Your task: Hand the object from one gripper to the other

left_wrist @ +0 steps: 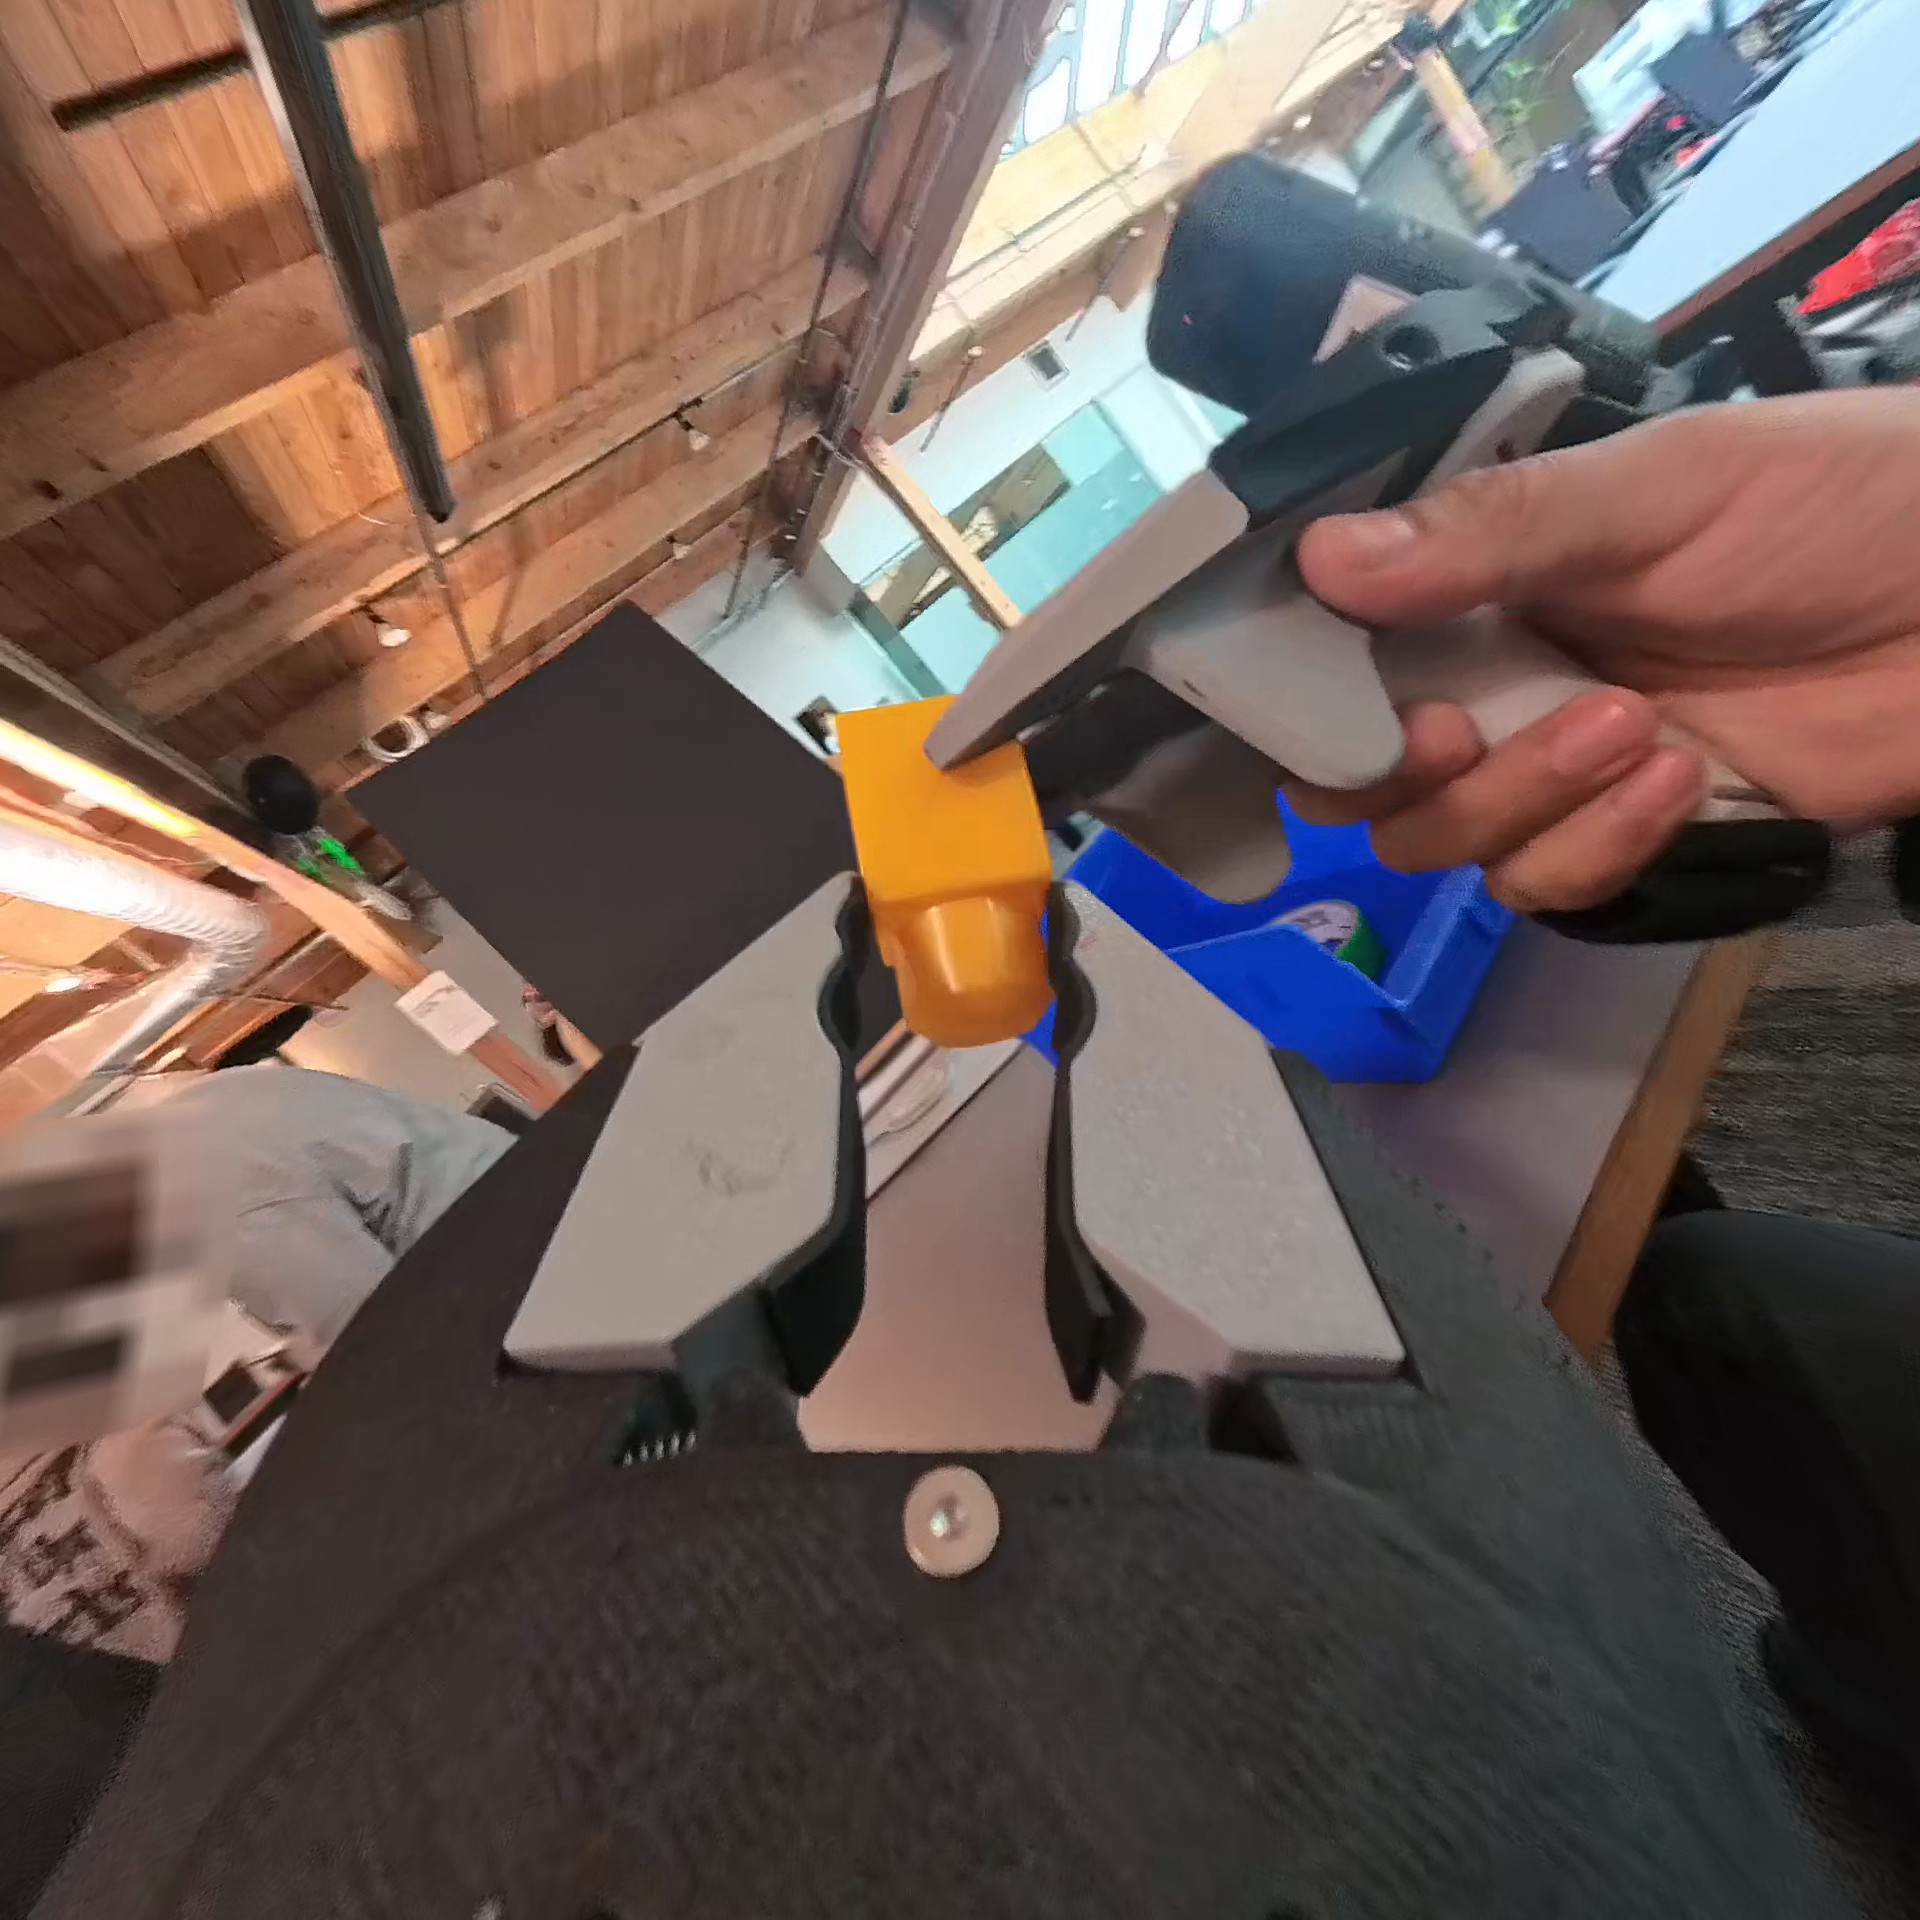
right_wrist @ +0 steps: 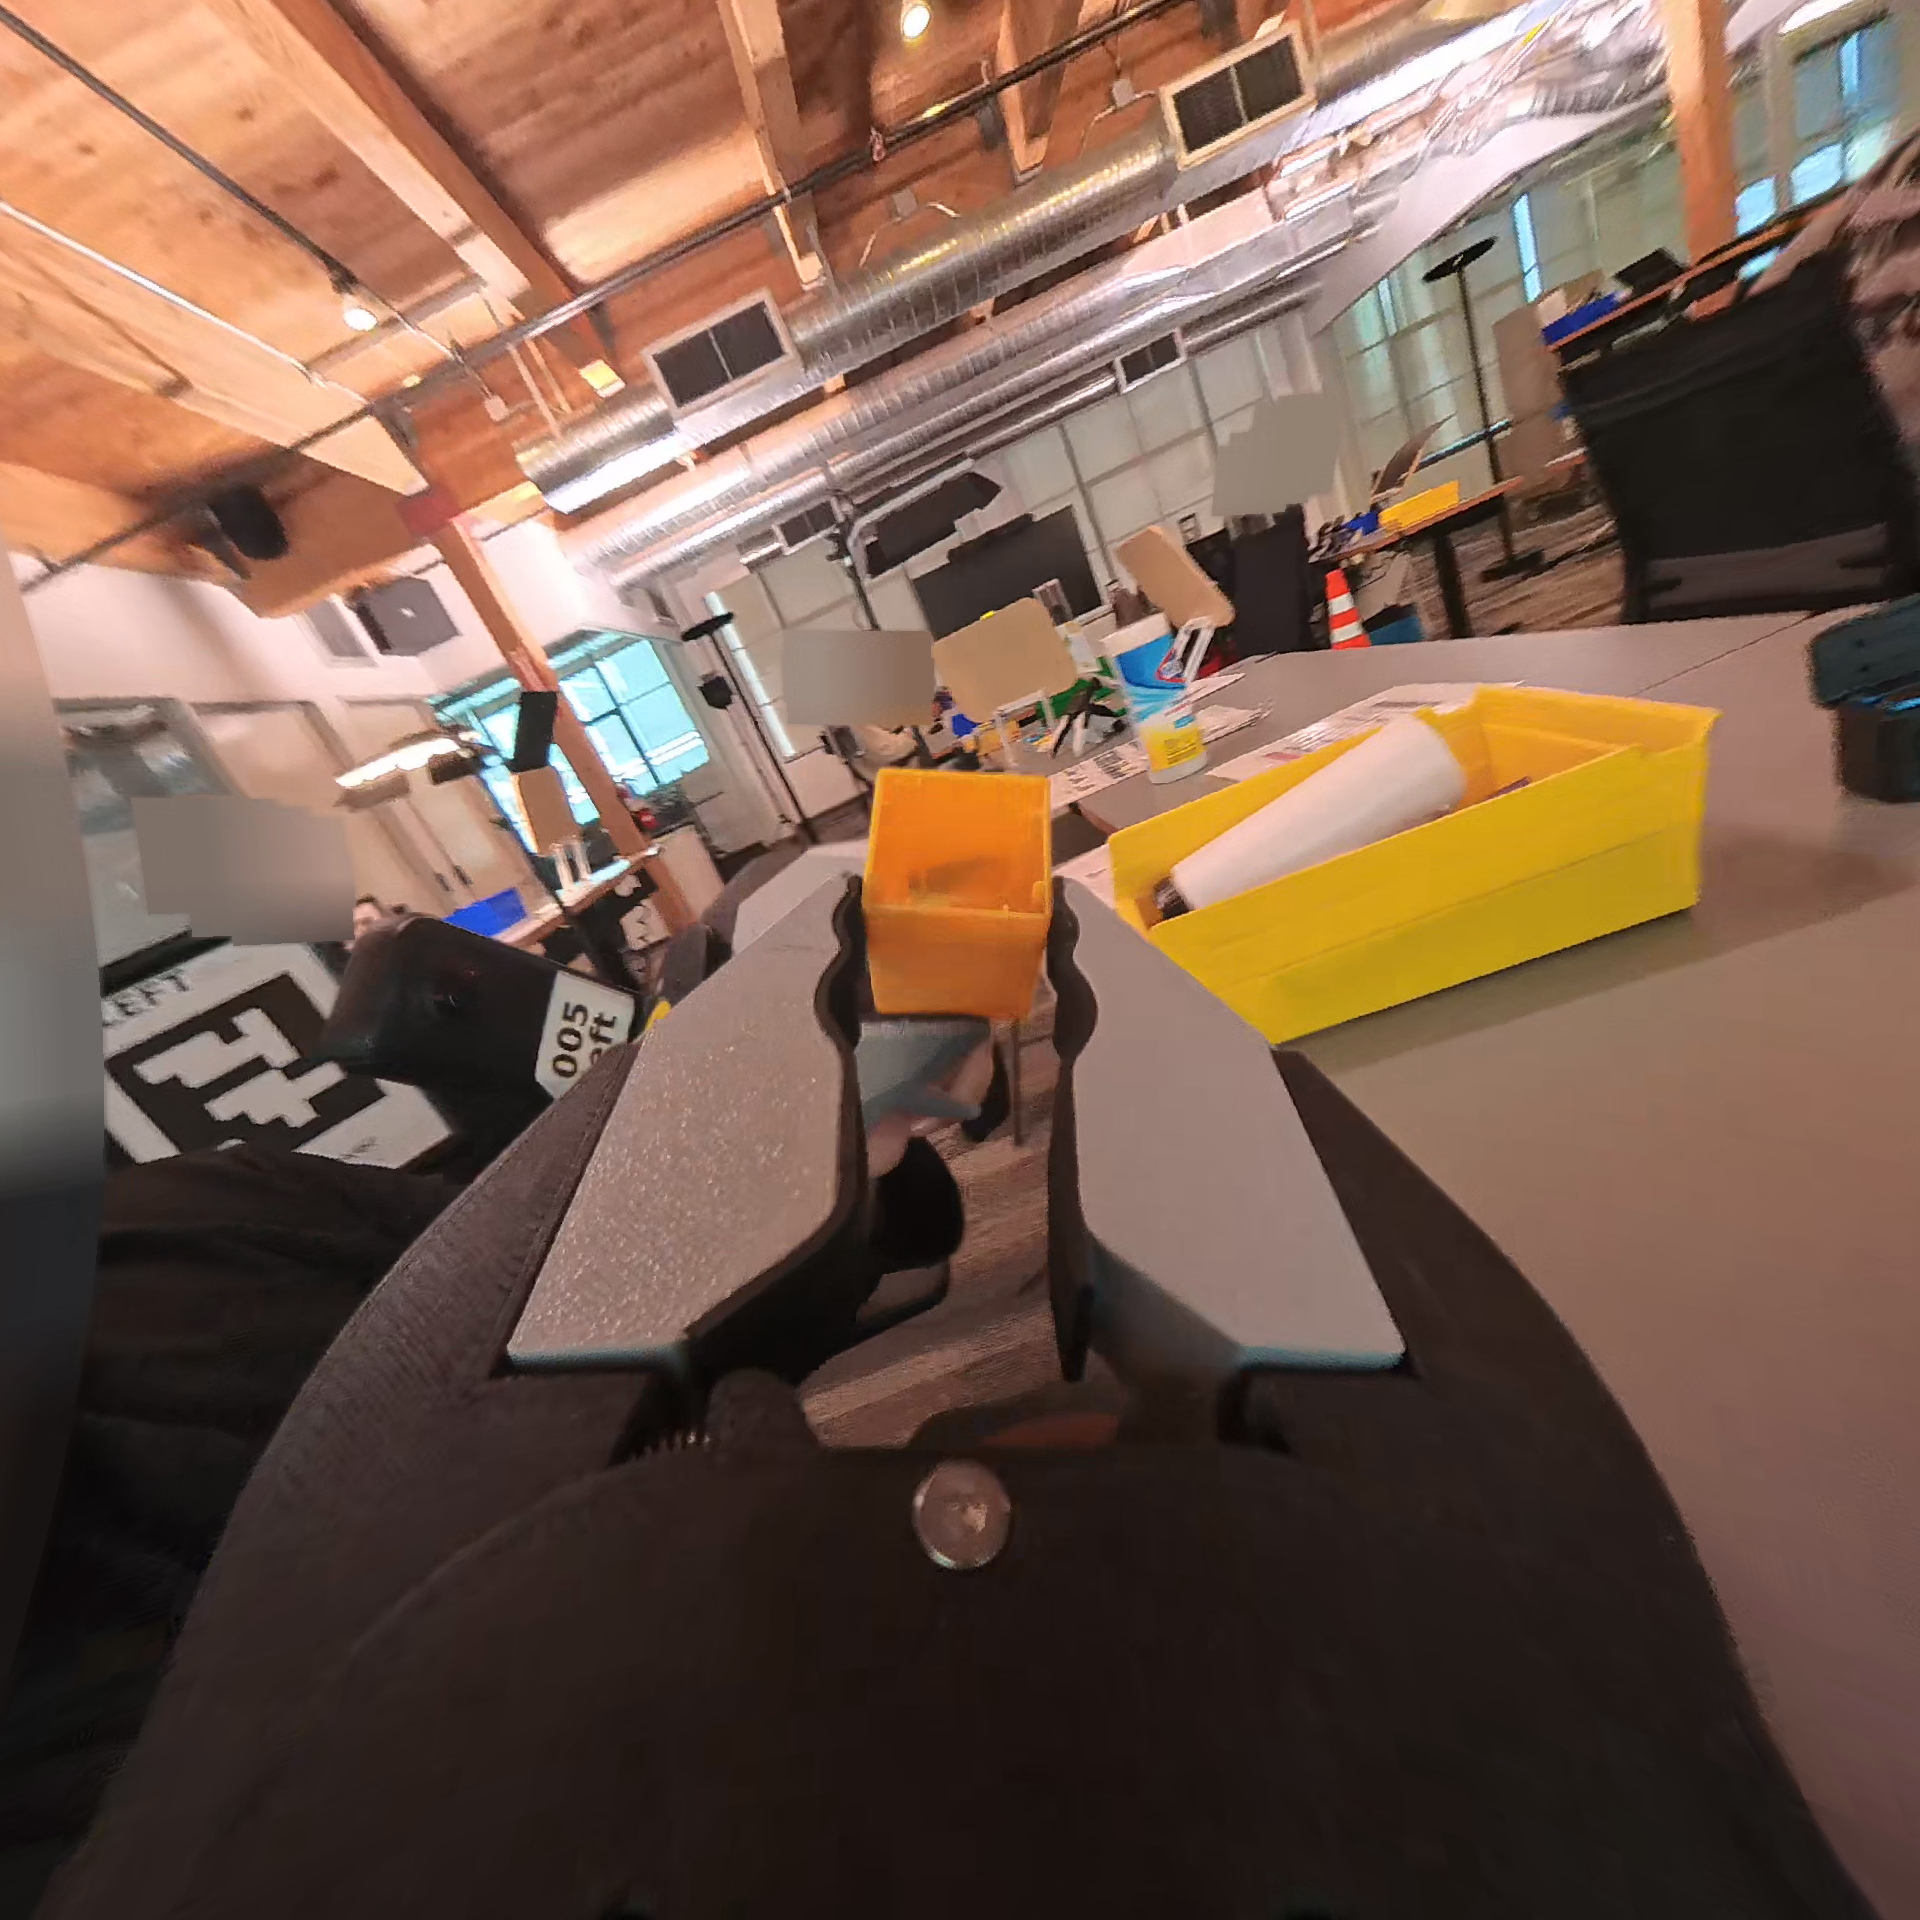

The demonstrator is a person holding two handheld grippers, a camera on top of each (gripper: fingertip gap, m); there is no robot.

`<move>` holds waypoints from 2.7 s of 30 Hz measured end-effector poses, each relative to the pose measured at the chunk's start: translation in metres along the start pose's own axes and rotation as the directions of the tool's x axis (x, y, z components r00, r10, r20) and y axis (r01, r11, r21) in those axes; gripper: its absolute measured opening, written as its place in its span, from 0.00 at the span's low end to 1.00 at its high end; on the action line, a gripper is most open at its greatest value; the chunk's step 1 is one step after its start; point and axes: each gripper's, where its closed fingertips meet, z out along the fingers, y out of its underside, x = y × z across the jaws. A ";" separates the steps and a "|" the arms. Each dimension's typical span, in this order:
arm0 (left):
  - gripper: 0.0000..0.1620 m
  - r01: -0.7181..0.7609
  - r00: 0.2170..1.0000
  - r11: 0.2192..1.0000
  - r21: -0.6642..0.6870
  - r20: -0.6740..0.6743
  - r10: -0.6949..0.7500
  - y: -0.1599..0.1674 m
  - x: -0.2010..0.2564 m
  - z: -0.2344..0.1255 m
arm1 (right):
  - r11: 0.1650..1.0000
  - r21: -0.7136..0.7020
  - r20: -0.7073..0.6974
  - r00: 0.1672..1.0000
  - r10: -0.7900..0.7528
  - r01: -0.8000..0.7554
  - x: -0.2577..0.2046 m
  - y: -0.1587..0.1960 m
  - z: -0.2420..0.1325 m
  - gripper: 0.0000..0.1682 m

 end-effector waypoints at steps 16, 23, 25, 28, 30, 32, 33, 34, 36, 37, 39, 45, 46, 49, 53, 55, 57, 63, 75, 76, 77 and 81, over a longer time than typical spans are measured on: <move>0.22 -0.024 0.977 0.999 -0.032 -0.211 0.016 0.005 0.022 -0.009 | 0.995 -0.066 -0.041 0.996 -0.079 0.076 0.000 -0.001 -0.009 0.19; 0.23 -0.147 0.952 0.987 -0.057 -0.280 0.126 0.010 0.008 -0.031 | 0.987 -0.129 -0.032 0.995 -0.098 0.093 -0.001 0.005 -0.013 0.19; 0.24 -0.182 0.941 0.982 -0.056 -0.300 0.158 0.013 0.008 -0.037 | 0.981 -0.174 -0.003 0.997 -0.083 0.081 -0.004 0.012 -0.013 0.19; 0.24 -0.209 0.915 0.977 -0.034 -0.361 0.183 0.013 0.017 -0.044 | 0.964 -0.251 0.032 0.996 -0.079 0.084 -0.009 0.026 -0.012 0.19; 0.25 -0.254 0.899 0.967 -0.009 -0.372 0.232 0.011 0.023 -0.047 | 0.953 -0.297 0.080 0.996 -0.046 0.068 -0.016 0.036 -0.010 0.19; 0.25 -0.313 0.879 0.950 0.010 -0.375 0.294 0.012 0.027 -0.049 | 0.939 -0.341 0.110 0.994 -0.004 0.041 -0.019 0.046 -0.009 0.19; 0.25 -0.334 0.871 0.942 0.020 -0.377 0.317 0.012 0.030 -0.050 | 0.931 -0.364 0.114 0.993 0.007 0.035 -0.019 0.051 -0.008 0.19; 0.25 -0.350 0.863 0.937 0.025 -0.380 0.332 0.012 0.032 -0.051 | 0.922 -0.387 0.118 0.993 0.014 0.033 -0.018 0.057 -0.007 0.19; 0.26 -0.372 0.843 0.928 0.031 -0.406 0.352 0.014 0.039 -0.053 | 0.912 -0.411 0.128 0.991 0.033 0.023 -0.018 0.064 -0.005 0.19; 0.26 -0.379 0.837 0.925 0.034 -0.414 0.359 0.014 0.041 -0.053 | 0.911 -0.411 0.131 0.990 0.045 0.013 -0.017 0.065 -0.004 0.19; 0.26 -0.377 0.824 0.924 0.059 -0.435 0.364 0.012 0.048 -0.056 | 0.909 -0.417 0.137 0.989 0.064 -0.002 -0.017 0.067 -0.004 0.19; 0.24 -0.342 0.840 0.935 0.090 -0.416 0.347 0.004 0.049 -0.051 | 0.919 -0.392 0.144 0.985 0.099 -0.036 -0.014 0.064 -0.003 0.19; 0.24 -0.341 0.844 0.936 0.092 -0.409 0.347 0.004 0.049 -0.050 | 0.923 -0.383 0.143 0.985 0.102 -0.040 -0.014 0.062 -0.003 0.19; 0.24 -0.327 0.858 0.941 0.090 -0.389 0.336 0.003 0.046 -0.046 | 0.933 -0.356 0.134 0.986 0.097 -0.044 -0.011 0.057 -0.003 0.19; 0.23 -0.305 0.869 0.948 0.089 -0.382 0.315 0.003 0.044 -0.044 | 0.940 -0.339 0.124 0.989 0.081 -0.034 -0.010 0.053 -0.003 0.19; 0.23 -0.276 0.878 0.957 0.087 -0.381 0.288 0.002 0.042 -0.043 | 0.942 -0.333 0.122 0.990 0.074 -0.029 -0.010 0.052 -0.003 0.19; 0.23 -0.226 0.887 0.972 0.069 -0.398 0.235 0.001 0.041 -0.044 | 0.945 -0.326 0.122 0.990 0.066 -0.023 -0.010 0.050 -0.004 0.19; 0.21 -0.077 0.853 0.995 0.060 -0.512 0.097 -0.005 0.048 -0.054 | 0.931 -0.364 0.148 0.989 0.023 0.033 -0.019 0.056 -0.005 0.19; 0.10 0.021 0.786 0.999 -0.031 -0.617 -0.036 0.006 0.049 -0.058 | 0.903 -0.428 0.155 0.987 0.034 0.036 -0.019 0.076 0.004 0.19; 0.08 0.032 0.779 0.998 -0.045 -0.624 -0.053 0.007 0.050 -0.058 | 0.903 -0.427 0.146 0.989 0.023 0.042 -0.018 0.076 0.004 0.20; 0.06 0.045 0.772 0.997 -0.057 -0.632 -0.071 0.007 0.050 -0.057 | 0.905 -0.423 0.140 0.990 0.015 0.046 -0.017 0.075 0.004 0.20; 0.00 0.024 0.738 0.994 -0.105 -0.669 -0.088 0.015 0.066 -0.051 | 0.922 -0.386 0.128 0.992 0.007 0.044 -0.017 0.068 0.005 0.16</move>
